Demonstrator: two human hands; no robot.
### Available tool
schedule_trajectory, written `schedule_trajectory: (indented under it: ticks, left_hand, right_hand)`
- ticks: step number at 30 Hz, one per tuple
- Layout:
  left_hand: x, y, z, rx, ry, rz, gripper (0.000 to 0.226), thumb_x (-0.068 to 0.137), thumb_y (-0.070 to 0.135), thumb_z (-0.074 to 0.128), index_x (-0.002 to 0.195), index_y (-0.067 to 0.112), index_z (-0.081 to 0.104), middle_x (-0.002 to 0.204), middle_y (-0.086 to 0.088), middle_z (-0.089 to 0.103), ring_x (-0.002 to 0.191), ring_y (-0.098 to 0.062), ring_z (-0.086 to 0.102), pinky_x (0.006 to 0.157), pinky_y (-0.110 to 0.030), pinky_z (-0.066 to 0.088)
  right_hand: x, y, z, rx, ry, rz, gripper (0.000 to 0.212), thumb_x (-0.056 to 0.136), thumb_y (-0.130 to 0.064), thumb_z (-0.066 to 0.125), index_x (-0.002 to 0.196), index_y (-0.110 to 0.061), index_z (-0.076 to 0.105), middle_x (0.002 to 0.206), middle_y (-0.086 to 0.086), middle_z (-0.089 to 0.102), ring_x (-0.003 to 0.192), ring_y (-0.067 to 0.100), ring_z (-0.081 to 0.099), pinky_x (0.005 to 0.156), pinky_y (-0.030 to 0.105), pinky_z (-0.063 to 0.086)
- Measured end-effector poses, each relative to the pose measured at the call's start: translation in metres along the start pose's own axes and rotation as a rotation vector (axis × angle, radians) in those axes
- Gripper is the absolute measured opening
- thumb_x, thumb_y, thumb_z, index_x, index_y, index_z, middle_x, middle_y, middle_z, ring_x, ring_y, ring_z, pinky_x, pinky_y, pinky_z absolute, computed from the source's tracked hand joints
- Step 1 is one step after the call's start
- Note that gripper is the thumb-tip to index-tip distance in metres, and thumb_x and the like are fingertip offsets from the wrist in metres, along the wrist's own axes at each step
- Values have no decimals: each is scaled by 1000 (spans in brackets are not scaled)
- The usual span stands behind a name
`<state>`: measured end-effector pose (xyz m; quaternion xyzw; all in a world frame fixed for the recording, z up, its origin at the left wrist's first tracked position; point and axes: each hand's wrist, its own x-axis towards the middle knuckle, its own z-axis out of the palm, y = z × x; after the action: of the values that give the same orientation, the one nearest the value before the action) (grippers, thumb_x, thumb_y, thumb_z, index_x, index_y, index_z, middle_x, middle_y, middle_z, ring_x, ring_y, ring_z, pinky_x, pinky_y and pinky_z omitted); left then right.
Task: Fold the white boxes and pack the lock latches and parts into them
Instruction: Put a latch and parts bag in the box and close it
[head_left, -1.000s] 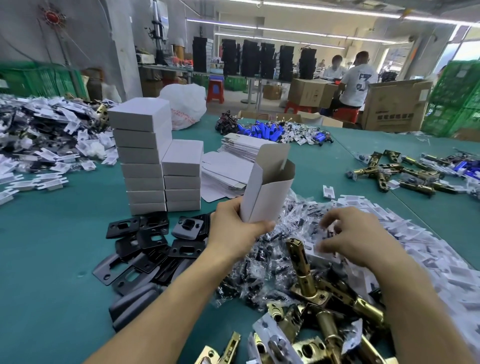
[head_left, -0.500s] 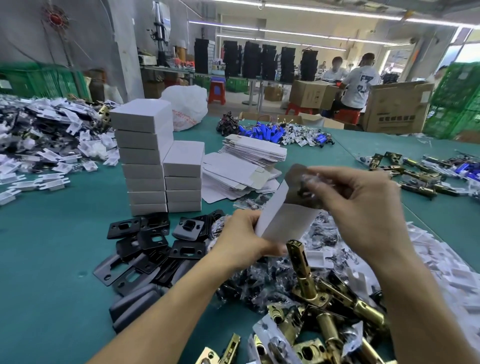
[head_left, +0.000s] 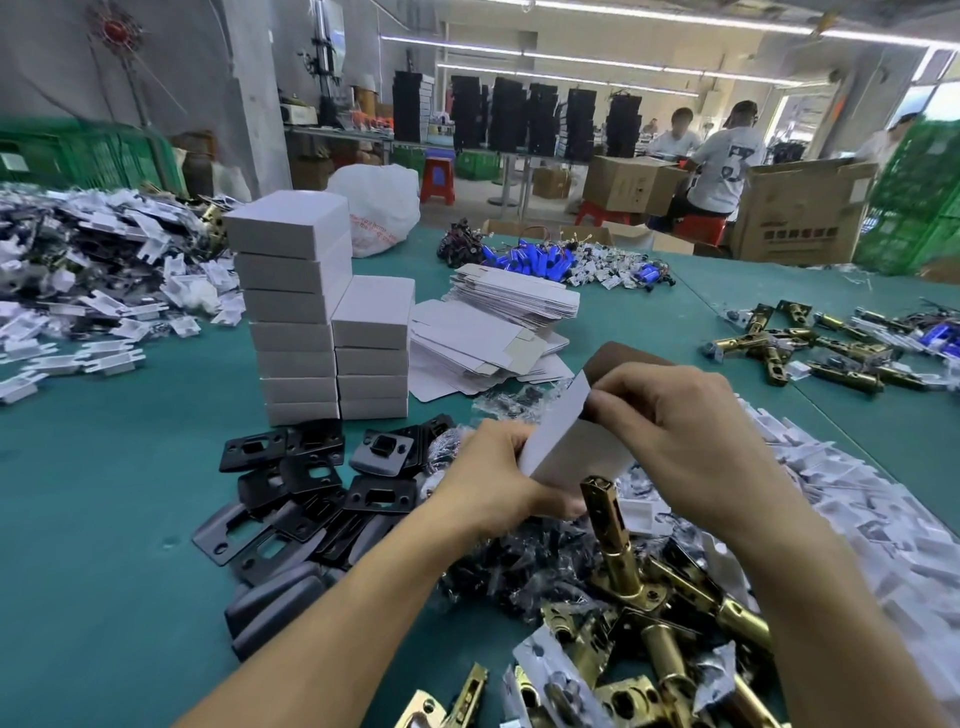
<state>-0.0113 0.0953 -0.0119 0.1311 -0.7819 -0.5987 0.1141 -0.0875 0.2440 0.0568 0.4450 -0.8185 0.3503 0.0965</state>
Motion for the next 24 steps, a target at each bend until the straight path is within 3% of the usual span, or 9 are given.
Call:
schedule_trajectory:
  ticks: [3, 6, 8, 10, 13, 17, 21, 24]
  left_hand:
    - [0, -1, 0, -17, -4, -9, 27, 64, 1, 89, 67, 21, 70, 66, 9, 69, 63, -10, 65, 58, -24, 53]
    - [-1, -1, 0, -26, 7, -5, 23, 66, 1, 88, 73, 16, 71, 70, 6, 68, 66, -12, 65, 60, -25, 53]
    - [-2, -1, -1, -49, 21, -15, 23, 67, 1, 88, 80, 12, 72, 74, 3, 69, 67, -12, 66, 60, -22, 53]
    - [-3, 0, -3, -120, 52, -48, 24, 68, -1, 88, 84, 8, 73, 74, 3, 72, 63, -7, 69, 56, -14, 51]
    - [-4, 4, -4, -260, 82, -95, 31, 67, 2, 89, 94, 4, 73, 82, -5, 78, 69, -11, 74, 58, -18, 56]
    - [-5, 7, -4, -314, 24, -121, 37, 69, 9, 90, 102, 5, 73, 88, -6, 78, 77, -21, 76, 64, -32, 62]
    - [-5, 5, -4, -212, 1, -71, 33, 67, 10, 91, 96, 12, 76, 87, 0, 78, 78, -9, 74, 64, -15, 54]
    - [-5, 3, -5, -188, 0, -61, 33, 65, 10, 93, 93, 14, 76, 85, 2, 78, 78, -8, 73, 64, -14, 53]
  right_hand:
    - [1, 2, -3, -30, -86, -22, 42, 93, -47, 48, 72, -18, 70, 67, -5, 57, 68, 9, 49, 55, 24, 33]
    - [1, 4, -5, -83, -162, 1, 35, 89, -53, 48, 84, -31, 75, 91, -11, 53, 93, 12, 44, 77, 29, 32]
    - [0, 5, -6, -64, -97, 2, 26, 86, -53, 54, 99, -40, 73, 101, -15, 50, 104, 12, 39, 89, 32, 31]
    - [-1, 10, -7, 12, 77, 9, 23, 85, -42, 64, 107, -41, 68, 110, -11, 51, 111, 12, 43, 95, 36, 36]
    - [-1, 17, -7, 264, 110, 72, 33, 77, -32, 76, 108, -37, 63, 112, -8, 64, 105, 9, 62, 91, 37, 54]
    - [-2, 24, 6, 590, 51, 85, 35, 73, -29, 75, 106, -34, 67, 109, -6, 73, 96, 11, 72, 83, 31, 60]
    - [-1, 32, 11, 685, 54, 55, 37, 79, -12, 76, 107, -33, 65, 107, -6, 74, 88, 17, 75, 77, 26, 60]
    - [-1, 36, 11, 690, 70, 71, 46, 80, -1, 76, 112, -32, 63, 105, -7, 74, 87, 16, 75, 74, 23, 59]
